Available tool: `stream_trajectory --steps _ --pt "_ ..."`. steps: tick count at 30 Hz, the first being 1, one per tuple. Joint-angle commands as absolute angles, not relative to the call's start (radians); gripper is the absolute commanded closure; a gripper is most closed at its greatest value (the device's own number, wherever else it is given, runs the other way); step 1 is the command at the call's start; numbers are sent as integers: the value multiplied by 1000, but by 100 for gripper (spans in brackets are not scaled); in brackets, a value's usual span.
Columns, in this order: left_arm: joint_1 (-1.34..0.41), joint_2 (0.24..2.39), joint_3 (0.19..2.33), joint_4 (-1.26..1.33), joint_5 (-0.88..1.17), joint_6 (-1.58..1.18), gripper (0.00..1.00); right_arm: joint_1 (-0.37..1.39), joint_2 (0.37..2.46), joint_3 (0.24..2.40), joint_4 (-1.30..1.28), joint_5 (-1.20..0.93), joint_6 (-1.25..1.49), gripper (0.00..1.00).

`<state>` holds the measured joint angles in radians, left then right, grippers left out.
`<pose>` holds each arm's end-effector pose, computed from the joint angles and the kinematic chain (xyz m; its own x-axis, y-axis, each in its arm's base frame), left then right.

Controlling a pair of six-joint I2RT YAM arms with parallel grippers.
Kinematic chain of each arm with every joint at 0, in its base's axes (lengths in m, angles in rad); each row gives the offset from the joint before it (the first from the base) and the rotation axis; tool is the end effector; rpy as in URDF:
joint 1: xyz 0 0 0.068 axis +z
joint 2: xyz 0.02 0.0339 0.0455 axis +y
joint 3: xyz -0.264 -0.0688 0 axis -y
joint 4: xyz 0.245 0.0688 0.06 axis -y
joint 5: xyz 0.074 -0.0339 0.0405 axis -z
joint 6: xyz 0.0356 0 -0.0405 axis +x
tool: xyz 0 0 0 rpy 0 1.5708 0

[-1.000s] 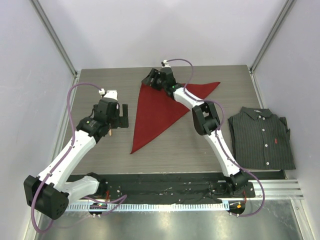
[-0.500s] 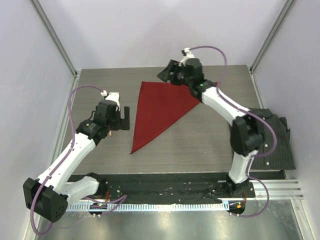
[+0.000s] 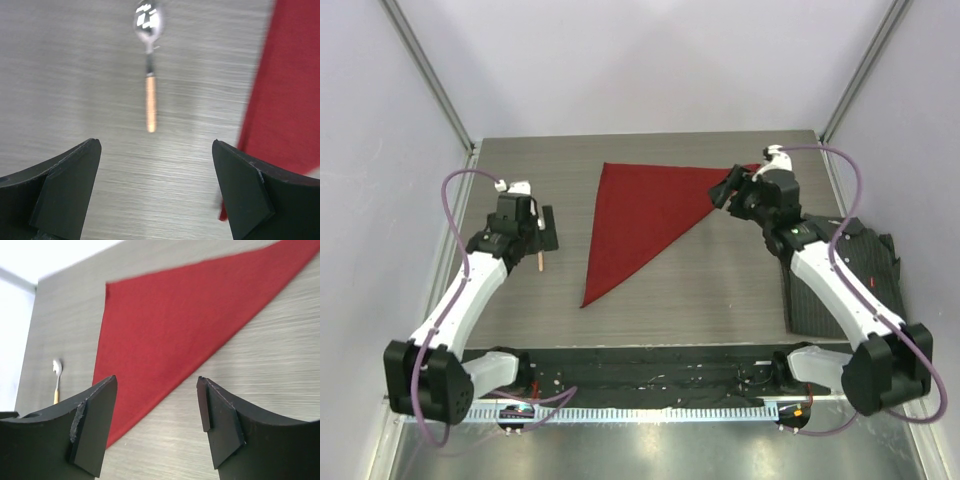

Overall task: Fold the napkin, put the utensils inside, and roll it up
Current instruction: Fold the napkin, then grab a utensil with the left arm

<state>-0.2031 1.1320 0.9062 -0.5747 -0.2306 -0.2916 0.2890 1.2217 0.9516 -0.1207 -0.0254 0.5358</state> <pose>0.2325 -0.0396 0.2781 -0.6849 -0.1447 -0.7141 -0.1633 0.9856 -0.0431 0.2712 0.0816 0.3123 -0.4709 0.3924 -0.7901 -0.0779 0.8736 0.4804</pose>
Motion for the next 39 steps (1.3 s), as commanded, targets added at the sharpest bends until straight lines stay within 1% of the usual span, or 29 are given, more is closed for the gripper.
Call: stream_trajectory --steps 1,3,4,5,7,8,11,12,14,17,18,20,24,29,31,32,33,35,37,38,39 --pt "-141 1227 923 -551 -273 -305 1 249 1118 904 -107 45 509 26" --pt "-124 1274 942 -548 -272 -304 5 236 1106 899 -107 35 506 26" --pt "-103 1332 954 -543 -256 -307 12 233 1101 896 -109 20 508 26" --pt "-91 1373 974 -548 -217 -317 13 230 1101 893 -109 14 506 26" --pt "-83 1448 1064 -574 -213 -316 19 227 1103 891 -107 14 505 26" --pt "-83 1522 1092 -600 -210 -311 21 227 1106 887 -103 12 503 26" --pt "-83 1607 1103 -603 -236 -288 28 222 1103 881 -103 -34 497 26" --pt "-83 1617 1088 -579 -239 -279 30 218 1098 877 -103 -34 495 27" --pt "-83 1627 1033 -554 -239 -270 33 213 1083 868 -103 -29 491 26" --pt "-83 1637 1038 -555 -221 -249 39 201 1077 864 -103 -32 486 26" --pt "-83 1643 1037 -552 -219 -242 42 198 1077 862 -103 -37 486 26" --pt "-83 1655 1029 -543 -221 -236 43 193 1078 862 -103 -46 483 26" --pt "-83 1700 1046 -543 -209 -229 50 193 1074 861 -103 -51 483 26" --pt "-83 1756 1060 -529 -183 -216 50 192 1078 858 -101 -52 485 26" --pt "-83 1776 1068 -529 -166 -213 53 193 1081 856 -98 -54 486 26" --pt "-83 1778 1068 -531 -161 -209 57 192 1081 856 -95 -55 486 26" --pt "-83 1781 1066 -529 -160 -209 65 192 1083 854 -94 -55 486 26" --pt "-83 1782 1065 -529 -156 -206 72 192 1083 850 -91 -57 486 26" --pt "-83 1784 1063 -531 -149 -201 95 189 1083 850 -87 -55 480 26" --pt "-84 1784 1063 -532 -147 -199 100 190 1083 847 -86 -57 479 26" --pt "-86 1783 1062 -537 -146 -199 100 190 1083 847 -86 -54 476 26"
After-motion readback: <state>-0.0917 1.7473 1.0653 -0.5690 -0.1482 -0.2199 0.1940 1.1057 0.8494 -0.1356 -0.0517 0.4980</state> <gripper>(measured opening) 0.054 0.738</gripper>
